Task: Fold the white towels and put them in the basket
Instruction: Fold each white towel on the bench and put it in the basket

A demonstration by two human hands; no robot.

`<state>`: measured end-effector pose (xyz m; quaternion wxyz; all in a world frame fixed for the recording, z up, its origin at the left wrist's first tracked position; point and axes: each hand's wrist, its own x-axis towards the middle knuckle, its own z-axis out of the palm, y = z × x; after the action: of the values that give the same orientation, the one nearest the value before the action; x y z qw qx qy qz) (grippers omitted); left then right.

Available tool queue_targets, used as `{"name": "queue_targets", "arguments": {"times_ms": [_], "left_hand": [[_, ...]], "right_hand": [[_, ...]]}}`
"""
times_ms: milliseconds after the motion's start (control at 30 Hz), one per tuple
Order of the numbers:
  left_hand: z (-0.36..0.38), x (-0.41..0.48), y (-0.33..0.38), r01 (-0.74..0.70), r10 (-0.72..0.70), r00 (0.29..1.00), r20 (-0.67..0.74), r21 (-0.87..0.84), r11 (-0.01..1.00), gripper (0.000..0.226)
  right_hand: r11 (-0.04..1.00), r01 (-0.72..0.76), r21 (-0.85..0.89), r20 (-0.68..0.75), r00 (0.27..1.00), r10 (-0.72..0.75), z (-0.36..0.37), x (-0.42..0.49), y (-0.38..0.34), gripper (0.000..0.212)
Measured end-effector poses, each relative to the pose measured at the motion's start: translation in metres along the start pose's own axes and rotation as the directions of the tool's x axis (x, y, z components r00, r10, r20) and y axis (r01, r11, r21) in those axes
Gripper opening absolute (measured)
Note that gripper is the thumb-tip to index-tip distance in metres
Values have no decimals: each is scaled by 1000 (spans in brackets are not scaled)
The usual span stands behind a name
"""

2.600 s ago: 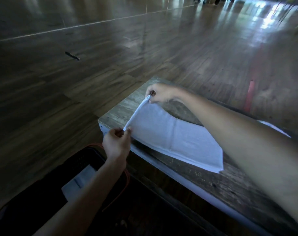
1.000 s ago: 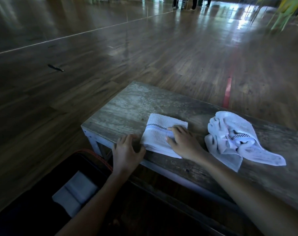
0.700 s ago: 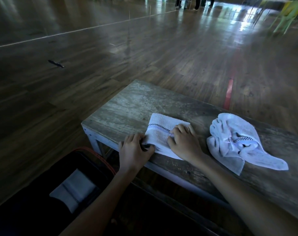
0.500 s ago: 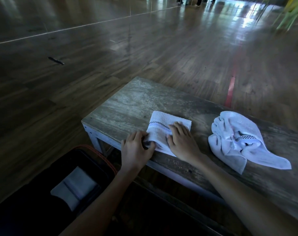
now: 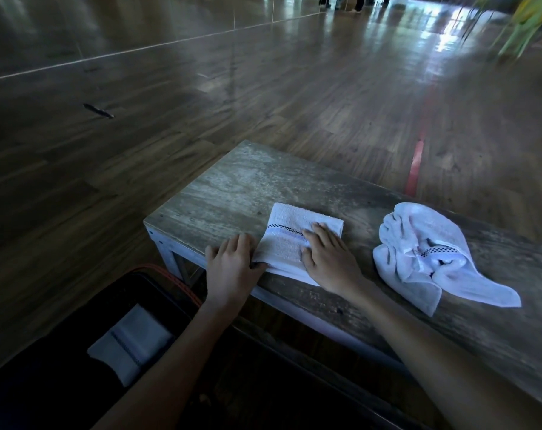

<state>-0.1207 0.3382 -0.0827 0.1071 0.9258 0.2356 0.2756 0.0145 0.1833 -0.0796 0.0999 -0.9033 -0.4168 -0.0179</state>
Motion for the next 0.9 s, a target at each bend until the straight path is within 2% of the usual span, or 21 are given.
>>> {"name": "queue_targets", "arguments": {"times_ms": [67, 200, 267, 433, 567, 633, 733, 900], "left_hand": [[-2, 1, -5, -97, 100, 994, -52, 62, 993, 26], [-1, -2, -6, -159, 165, 981, -101, 67, 985, 12], [0, -7, -4, -145, 148, 986, -80, 42, 989, 16], [3, -2, 1, 4, -3, 1000, 20, -56, 998, 28], [3, 0, -2, -111, 110, 991, -78, -15, 994, 16], [3, -1, -4, -165, 170, 980, -104, 51, 985, 22], [3, -4, -6, -176, 183, 981, -70, 95, 980, 24], [2, -1, -11, -96, 91, 994, 59, 80, 992, 28]], "right_hand": [[1000, -7, -4, 10, 1000, 7, -1, 1, -1, 82], [1000, -11, -26, 16, 1000, 12, 0, 3, -5, 83], [999, -21, -36, 8, 1000, 21, 1, 4, -8, 81], [999, -50, -22, -13, 999, 49, 4, 3, -9, 66], [999, -39, -28, -16, 999, 38, 3, 3, -9, 67], [999, -45, -30, -13, 999, 45, 3, 3, -9, 67], [998, -50, -38, -5, 999, 50, 4, 4, -11, 64], [999, -36, -37, -6, 999, 35, 3, 3, -9, 66]]}}
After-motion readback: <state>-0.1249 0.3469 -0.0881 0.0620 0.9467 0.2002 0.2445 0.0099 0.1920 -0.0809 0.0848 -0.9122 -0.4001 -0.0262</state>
